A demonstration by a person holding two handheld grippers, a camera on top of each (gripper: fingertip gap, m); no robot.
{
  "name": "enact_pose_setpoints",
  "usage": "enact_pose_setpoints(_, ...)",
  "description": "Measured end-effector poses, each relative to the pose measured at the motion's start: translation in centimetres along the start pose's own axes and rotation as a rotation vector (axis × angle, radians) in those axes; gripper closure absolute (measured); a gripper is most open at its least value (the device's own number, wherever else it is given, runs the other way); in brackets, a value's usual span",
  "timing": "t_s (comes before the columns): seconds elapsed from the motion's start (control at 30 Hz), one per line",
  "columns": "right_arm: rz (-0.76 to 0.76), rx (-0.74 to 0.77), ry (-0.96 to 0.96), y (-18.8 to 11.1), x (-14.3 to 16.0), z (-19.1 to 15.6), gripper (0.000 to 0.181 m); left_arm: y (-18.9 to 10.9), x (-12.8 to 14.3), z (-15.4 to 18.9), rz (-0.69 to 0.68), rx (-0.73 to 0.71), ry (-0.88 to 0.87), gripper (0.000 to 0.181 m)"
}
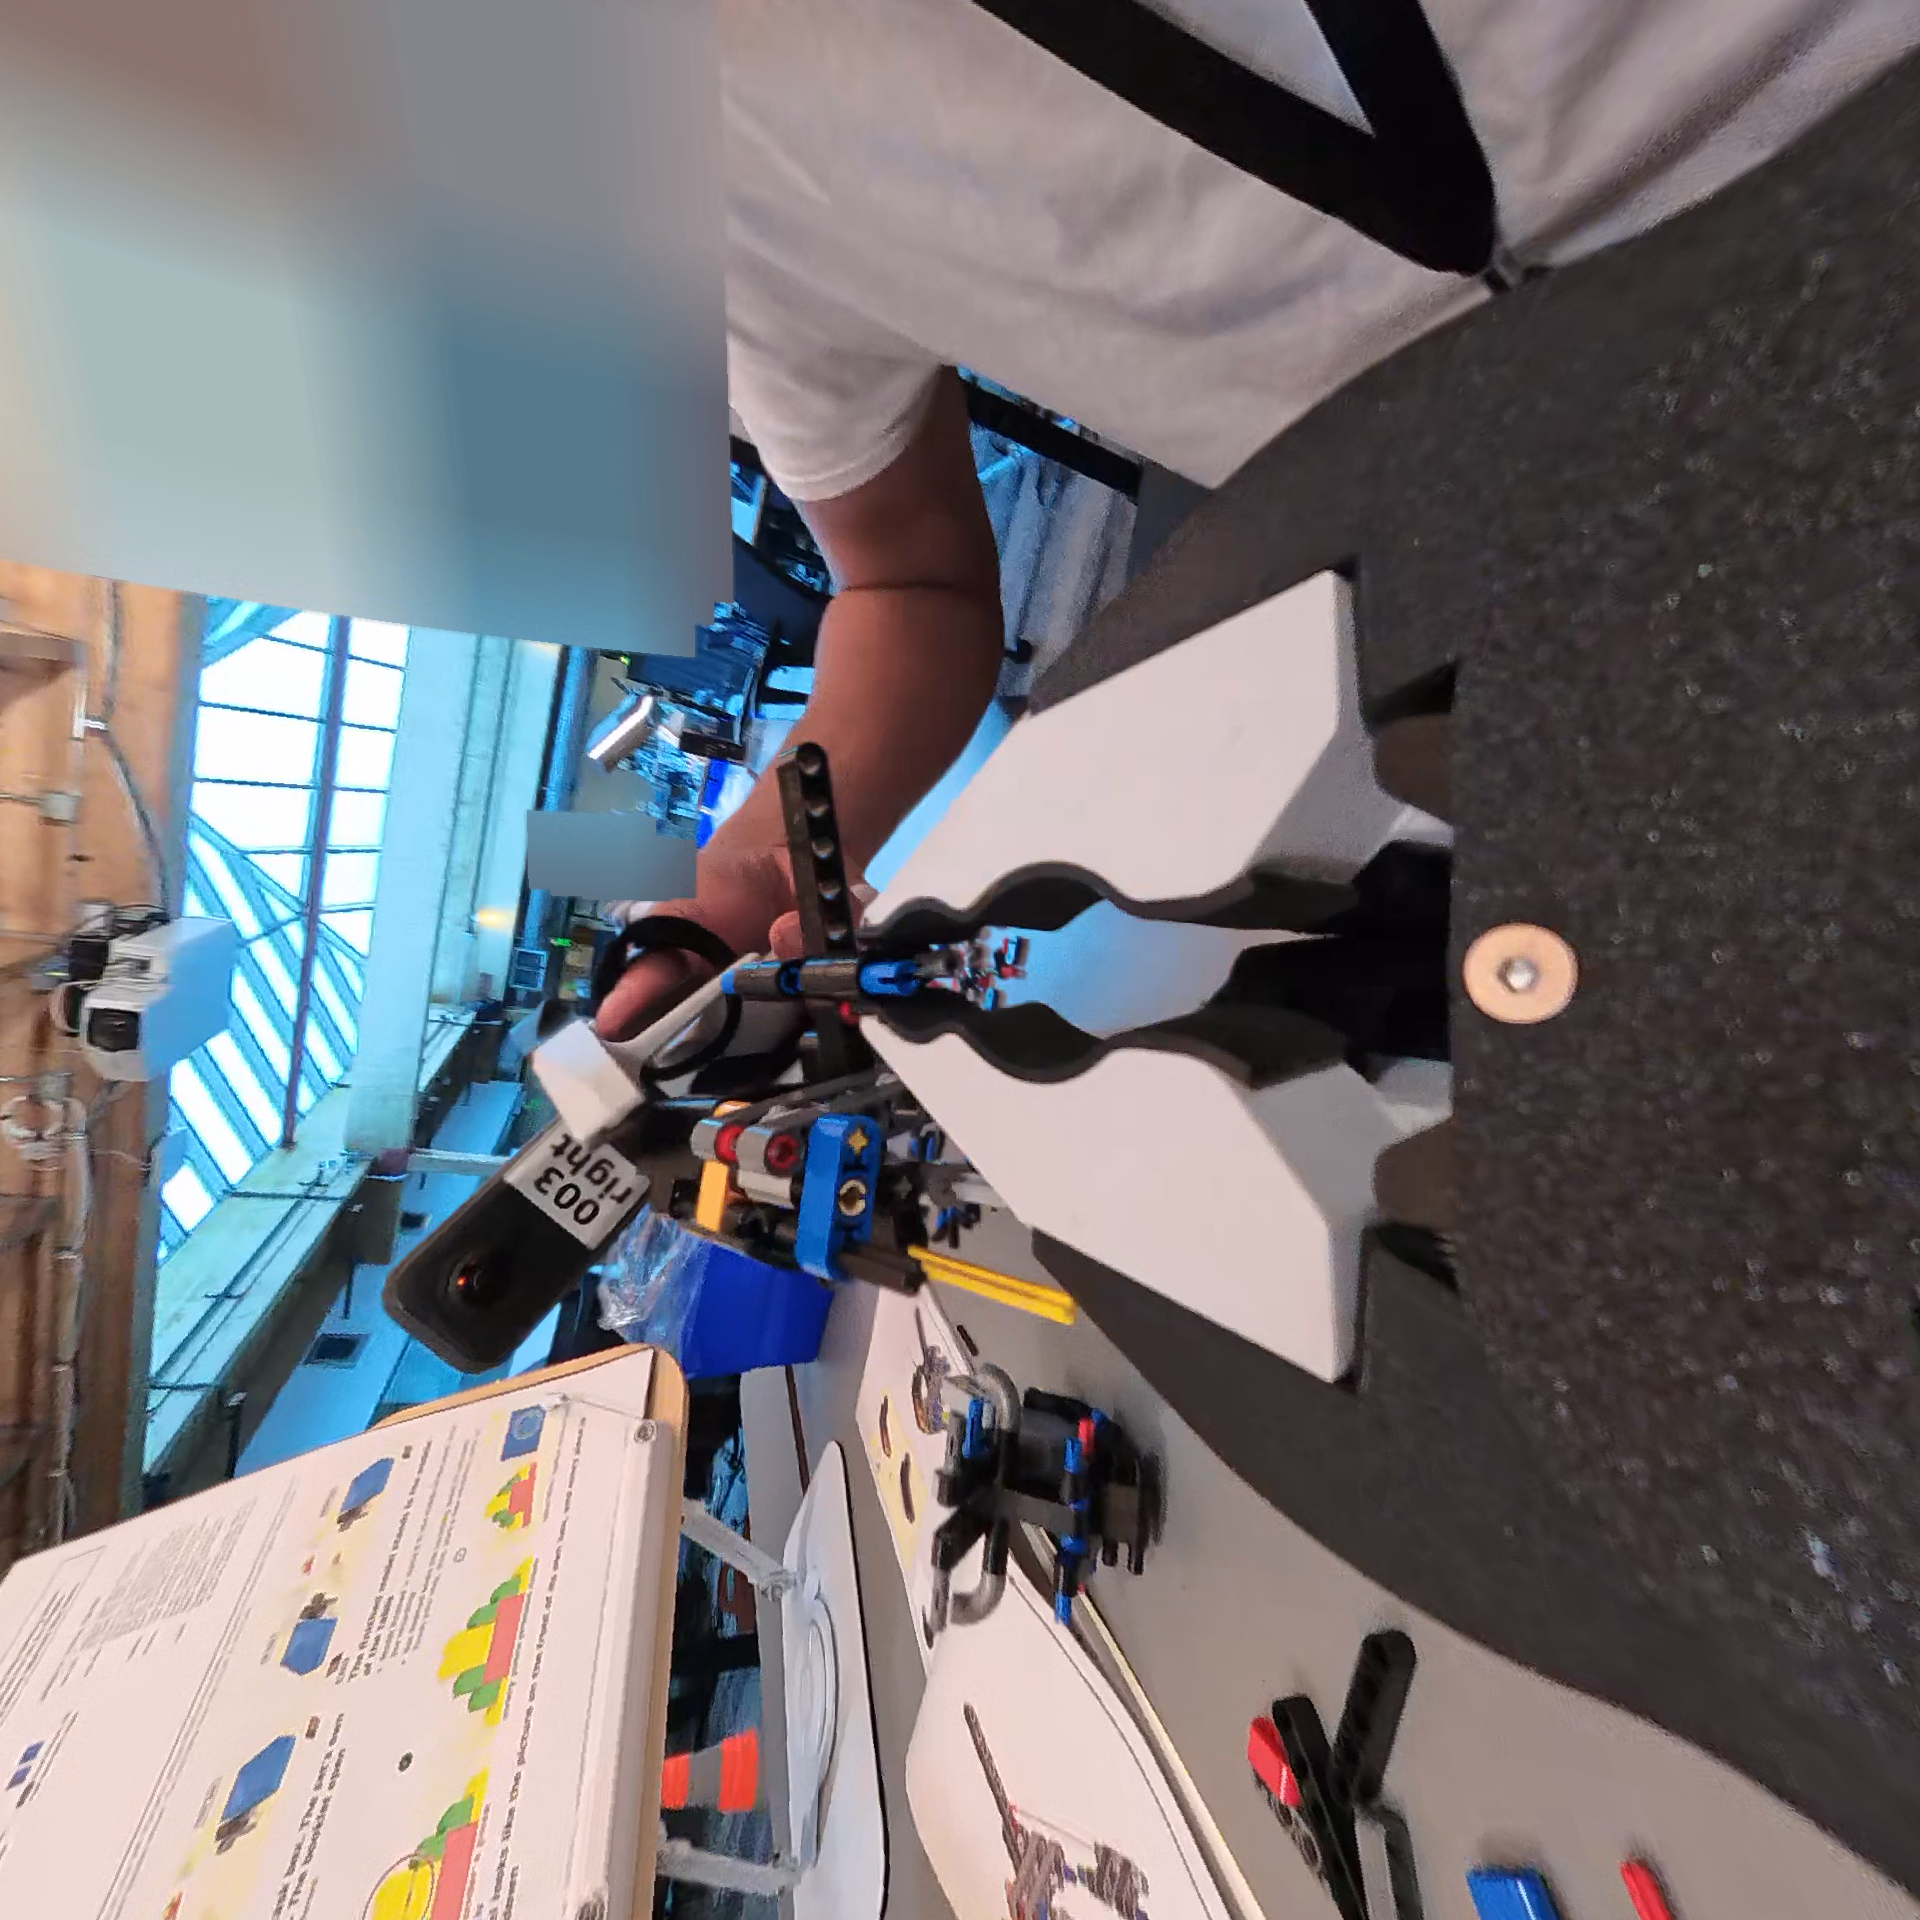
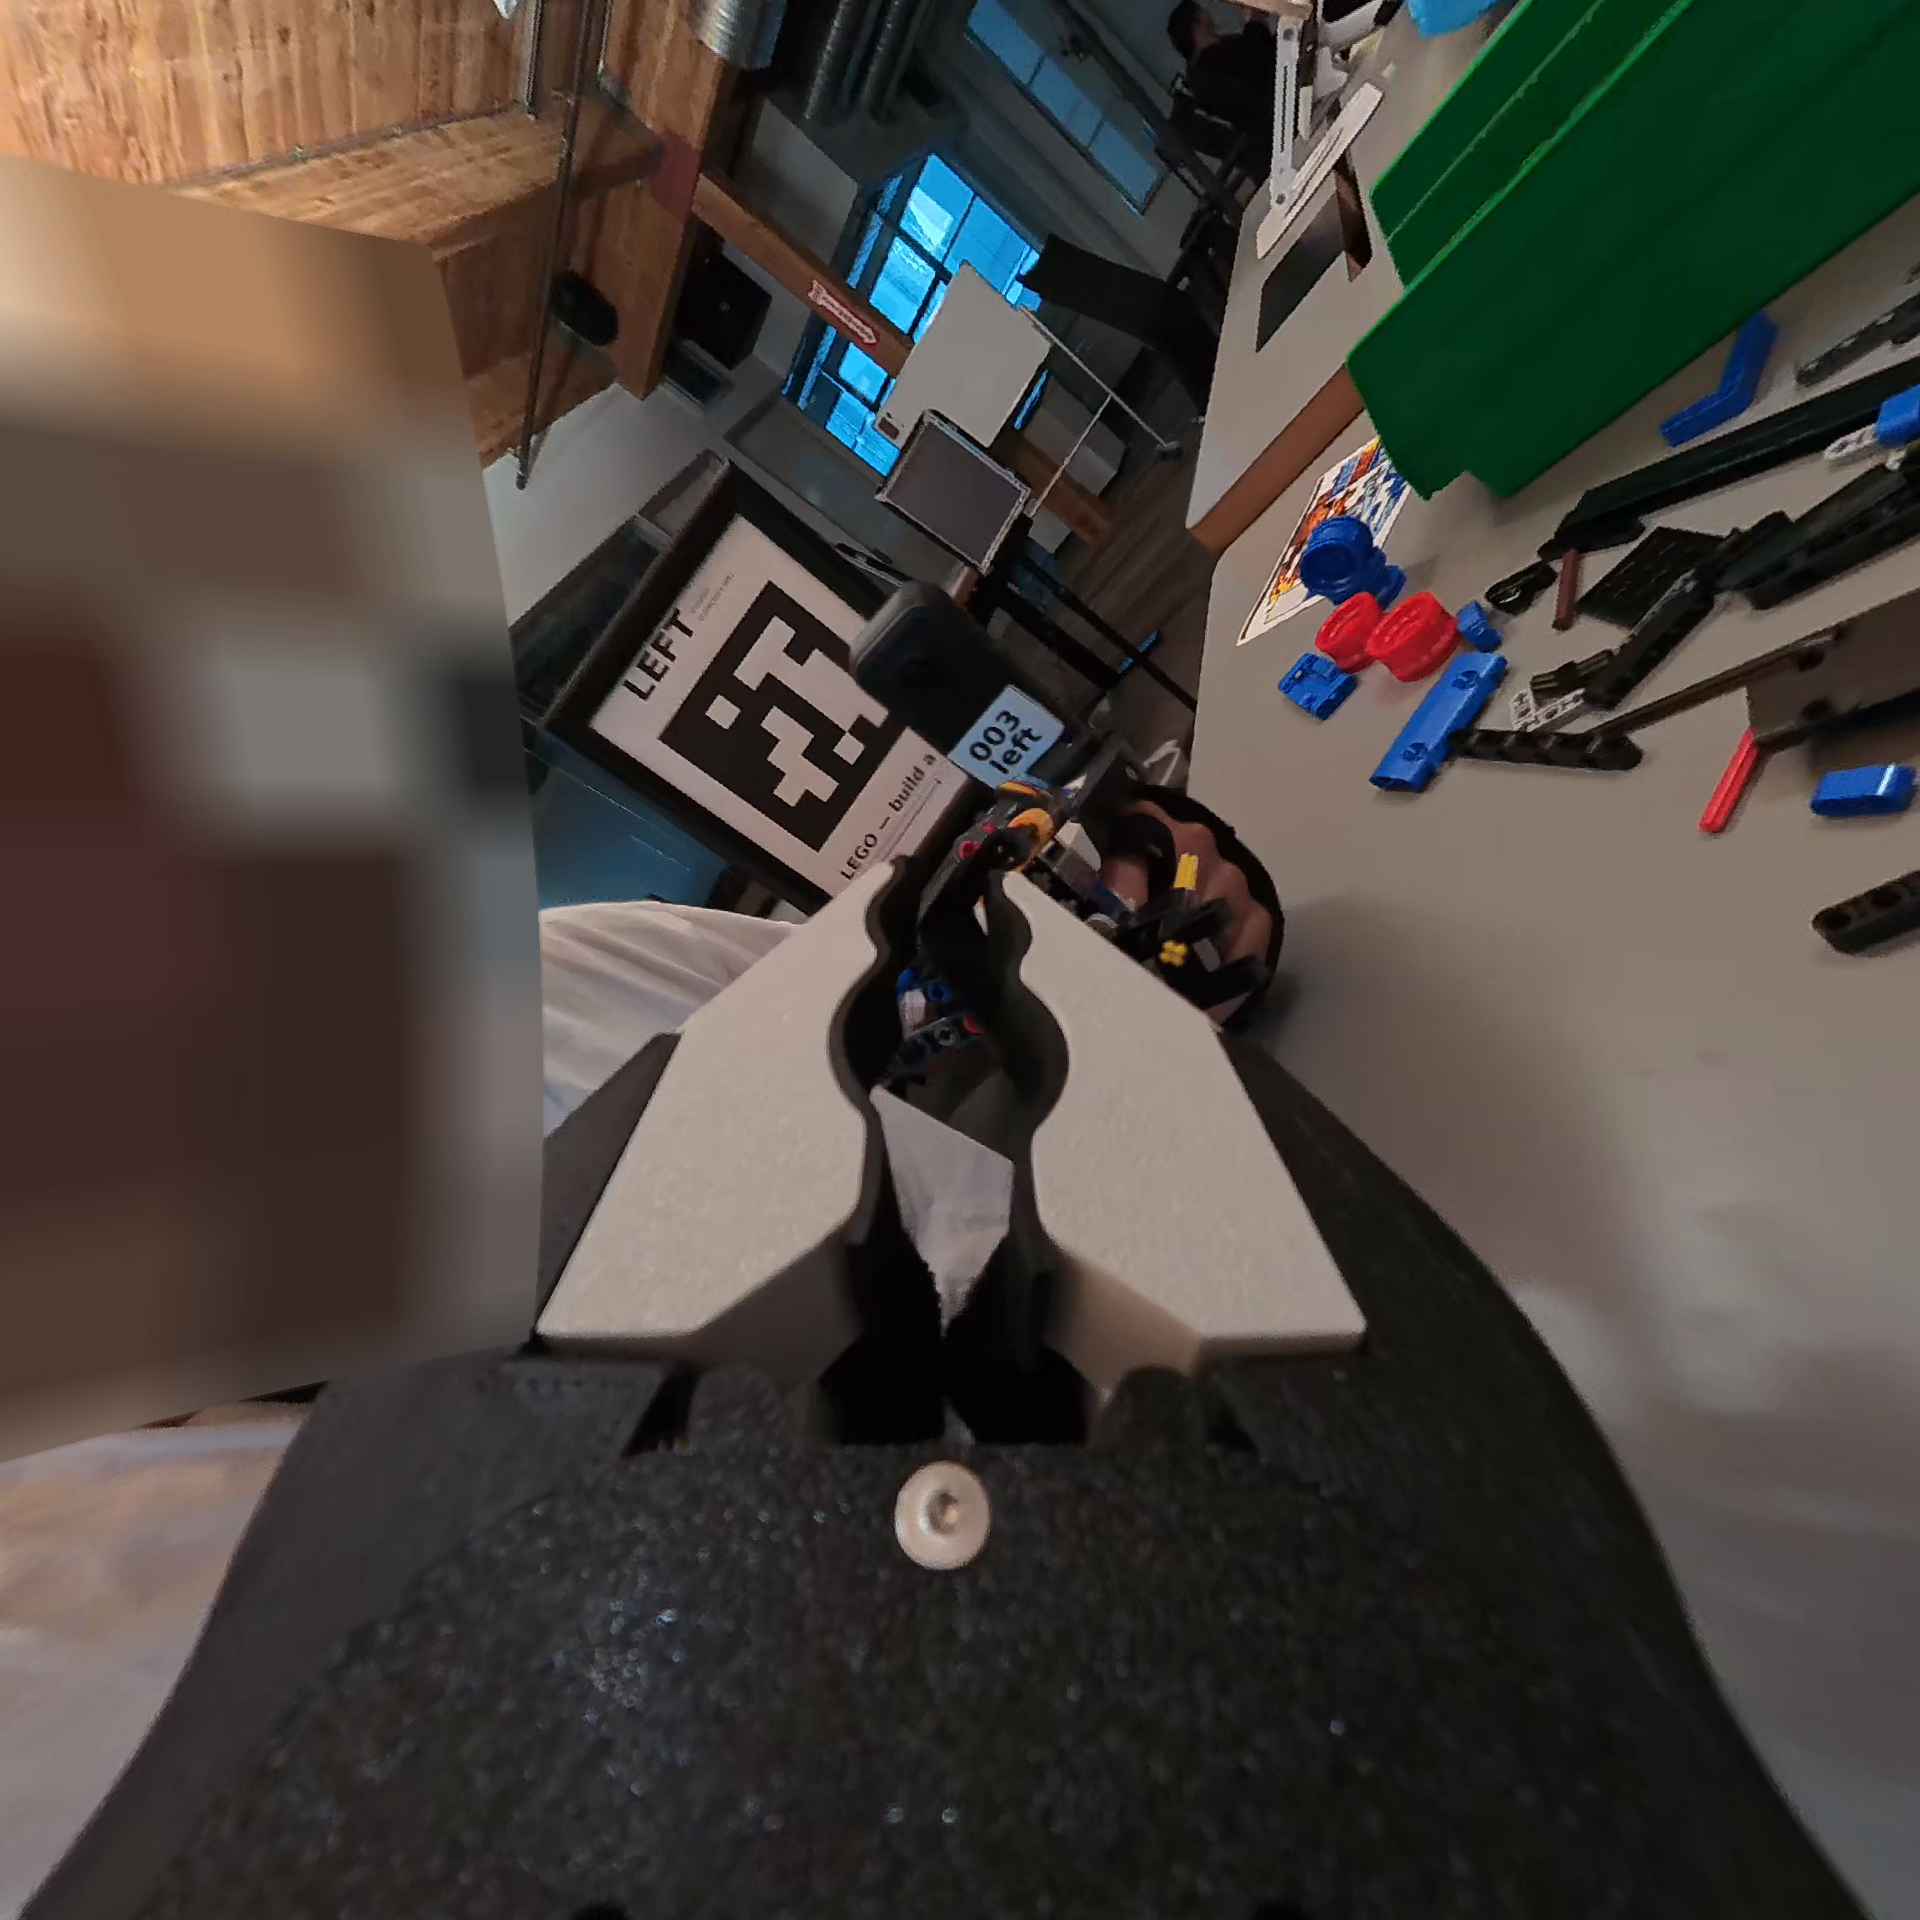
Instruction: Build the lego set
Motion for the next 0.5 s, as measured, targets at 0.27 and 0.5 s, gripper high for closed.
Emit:
enact_pose_setpoints(0.27,-0.026,0.001,-0.069,0.9,-0.8,-0.8,0.148,-0.4,-1.0,-0.2,0.080,0.035,-0.083,0.175)
enact_pose_setpoints(0.5,-0.068,0.070,-0.339,-0.9,-0.5,-0.5,0.140,-0.5,-1.0,0.2,0.079,0.065,-0.084,0.175)
Point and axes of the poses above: each gripper's, where its closed fingertips meet, y out along the fingers, x out of its underside, z = x × y across the jaws, the point moved 3 cm from there along -y, back along the fingers, and after that the axes turned 4 degrees about -y, right-handed, at the moved point
